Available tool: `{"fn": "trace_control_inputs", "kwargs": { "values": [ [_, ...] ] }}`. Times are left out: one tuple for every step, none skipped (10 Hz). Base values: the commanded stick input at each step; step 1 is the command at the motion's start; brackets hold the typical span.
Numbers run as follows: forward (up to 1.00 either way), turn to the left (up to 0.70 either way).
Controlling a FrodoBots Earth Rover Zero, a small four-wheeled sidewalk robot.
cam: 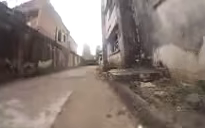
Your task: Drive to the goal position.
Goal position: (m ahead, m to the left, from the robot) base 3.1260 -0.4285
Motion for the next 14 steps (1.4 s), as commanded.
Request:
{"fn": "trace_control_inputs", "kwargs": {
  "values": [
    [1.00, 0.00],
    [1.00, 0.00],
    [1.00, 0.00],
    [1.00, 0.00],
    [1.00, 0.00],
    [1.00, 0.00],
    [1.00, 0.00],
    [1.00, 0.00],
    [1.00, 0.00],
    [1.00, 0.00],
    [1.00, 0.00],
    [1.00, 0.00],
    [1.00, 0.00],
    [1.00, 0.00]
  ]
}}
